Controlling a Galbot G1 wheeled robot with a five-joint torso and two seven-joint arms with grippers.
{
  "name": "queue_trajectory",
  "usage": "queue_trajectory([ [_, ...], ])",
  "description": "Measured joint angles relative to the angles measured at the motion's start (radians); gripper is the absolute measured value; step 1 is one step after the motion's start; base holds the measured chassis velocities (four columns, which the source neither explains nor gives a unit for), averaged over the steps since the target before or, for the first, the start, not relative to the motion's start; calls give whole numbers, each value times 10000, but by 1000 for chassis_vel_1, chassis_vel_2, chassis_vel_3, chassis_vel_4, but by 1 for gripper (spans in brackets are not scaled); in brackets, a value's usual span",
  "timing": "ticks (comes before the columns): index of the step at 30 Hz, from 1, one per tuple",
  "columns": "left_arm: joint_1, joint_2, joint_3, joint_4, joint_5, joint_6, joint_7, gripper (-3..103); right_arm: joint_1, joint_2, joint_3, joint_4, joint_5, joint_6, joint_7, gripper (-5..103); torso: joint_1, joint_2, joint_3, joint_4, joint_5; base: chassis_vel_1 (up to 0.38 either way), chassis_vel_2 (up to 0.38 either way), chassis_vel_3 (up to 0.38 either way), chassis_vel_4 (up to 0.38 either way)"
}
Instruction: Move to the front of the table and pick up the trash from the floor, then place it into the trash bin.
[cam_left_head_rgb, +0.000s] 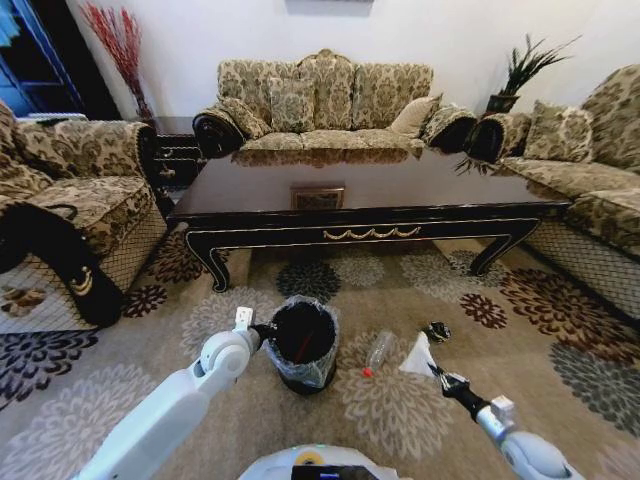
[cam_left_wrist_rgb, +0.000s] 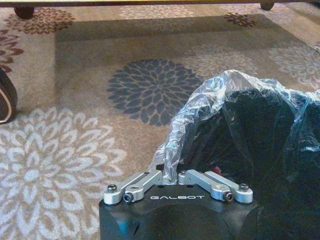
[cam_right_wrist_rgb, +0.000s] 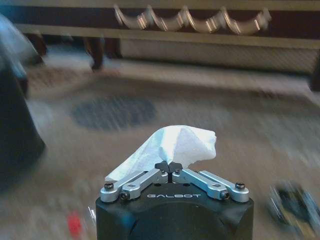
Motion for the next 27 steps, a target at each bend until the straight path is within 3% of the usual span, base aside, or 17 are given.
queue_trajectory([
  [8,-104,-494,582,185,-6,0,-57,3,-1154,-871,1018,3245,722,-285,327,0,0,0,0,-5,0,0,0,0,0],
  [16,-313,-798,1239,342,7,0,-248,3,-1091,-1209,1040,5211,987,-633,701,0,0,-1,0,2,0,0,0,0,0],
  [21,-575,-1011,1775,483,-3,0,-366,3,-1213,-1289,813,6201,808,-827,816,0,0,-1,0,-4,0,0,0,0,0],
  [27,-1203,-1052,2279,525,-245,0,-535,3,-1797,-1612,786,6716,-61,-755,645,0,0,-1,0,-2,0,0,0,0,0],
])
